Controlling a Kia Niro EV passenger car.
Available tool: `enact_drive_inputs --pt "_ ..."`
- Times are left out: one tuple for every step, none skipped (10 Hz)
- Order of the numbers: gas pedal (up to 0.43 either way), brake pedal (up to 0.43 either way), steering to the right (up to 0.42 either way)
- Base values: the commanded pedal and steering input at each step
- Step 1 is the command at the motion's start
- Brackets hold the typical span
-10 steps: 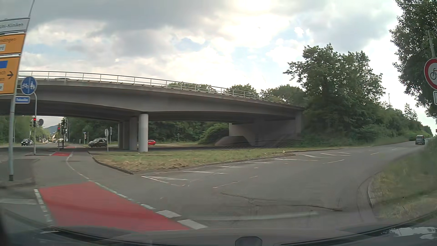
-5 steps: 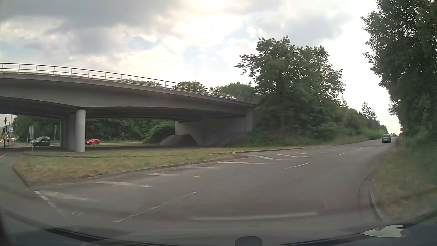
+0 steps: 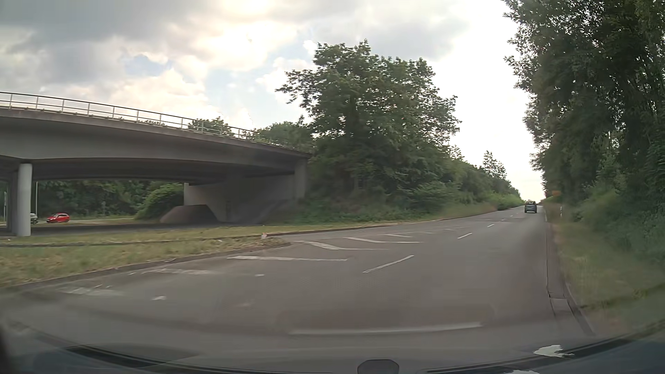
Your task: Follow the waypoints while adhering to traffic rules and regulations
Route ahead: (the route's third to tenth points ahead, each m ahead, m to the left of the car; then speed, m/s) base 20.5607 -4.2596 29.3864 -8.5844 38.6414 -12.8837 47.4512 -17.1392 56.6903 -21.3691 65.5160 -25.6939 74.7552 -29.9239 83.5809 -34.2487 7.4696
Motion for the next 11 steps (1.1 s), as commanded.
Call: enact_drive_inputs --pt "0.189 0.0 0.199" --pt "0.197 0.0 0.199" --pt "0.209 0.0 0.199" --pt "0.22 0.0 0.199" --pt "0.22 0.0 0.199" --pt "0.228 0.0 0.196" --pt "0.26 0.0 0.189" --pt "0.268 0.0 0.177" --pt "0.268 0.0 0.165" --pt "0.299 0.0 0.145" --pt "0.299 0.0 0.13"
